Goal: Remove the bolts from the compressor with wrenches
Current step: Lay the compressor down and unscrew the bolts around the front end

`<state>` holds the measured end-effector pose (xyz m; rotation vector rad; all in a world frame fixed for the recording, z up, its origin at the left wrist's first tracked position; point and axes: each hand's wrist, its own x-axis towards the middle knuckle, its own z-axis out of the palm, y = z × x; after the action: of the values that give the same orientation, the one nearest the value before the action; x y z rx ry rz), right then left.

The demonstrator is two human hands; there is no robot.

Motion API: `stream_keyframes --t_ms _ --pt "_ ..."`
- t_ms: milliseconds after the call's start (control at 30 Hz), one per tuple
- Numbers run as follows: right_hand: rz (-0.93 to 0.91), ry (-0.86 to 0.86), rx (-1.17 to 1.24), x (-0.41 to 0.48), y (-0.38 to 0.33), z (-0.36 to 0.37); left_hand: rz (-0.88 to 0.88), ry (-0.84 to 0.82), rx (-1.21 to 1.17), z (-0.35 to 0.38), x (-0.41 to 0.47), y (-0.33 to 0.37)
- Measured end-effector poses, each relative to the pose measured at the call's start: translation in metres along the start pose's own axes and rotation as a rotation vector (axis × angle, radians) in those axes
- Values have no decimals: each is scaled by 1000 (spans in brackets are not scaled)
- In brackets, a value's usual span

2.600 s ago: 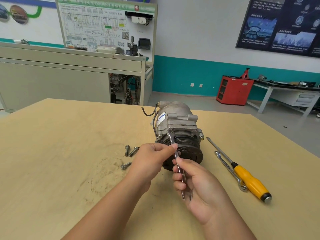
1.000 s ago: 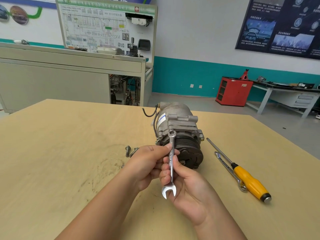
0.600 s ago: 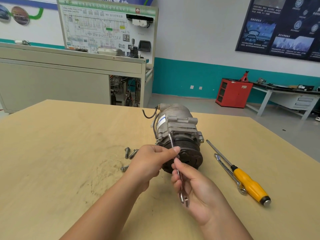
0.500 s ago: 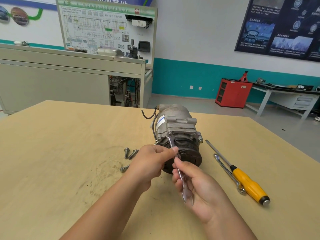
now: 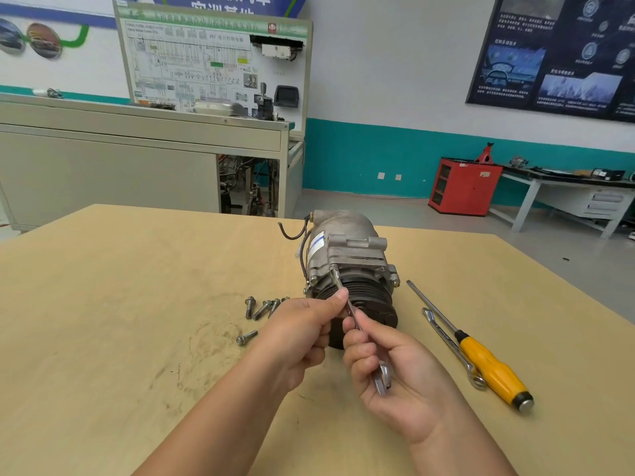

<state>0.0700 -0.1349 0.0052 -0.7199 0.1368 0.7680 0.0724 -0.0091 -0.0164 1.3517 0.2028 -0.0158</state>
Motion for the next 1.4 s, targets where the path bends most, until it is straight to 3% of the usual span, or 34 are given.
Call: stream_keyframes --t_ms 233,433,767,1000,1167,1400 --pt "-136 87 -84 3 17 9 -16 16 9 -3 -5 3" --pt "-208 60 -104 9 27 15 -8 24 12 -2 -8 6" --pt "-157 -99 -113 6 24 -2 -71 -36 -103 -2 -13 8" --pt "-109 -16 -71 13 31 -1 -112 -38 -179 -4 -12 4" --pt "-131 83 -42 10 30 -4 -73 -17 -93 0 -8 -2" --pt "-279 158 -260 6 23 -5 117 122 186 5 -9 -3"
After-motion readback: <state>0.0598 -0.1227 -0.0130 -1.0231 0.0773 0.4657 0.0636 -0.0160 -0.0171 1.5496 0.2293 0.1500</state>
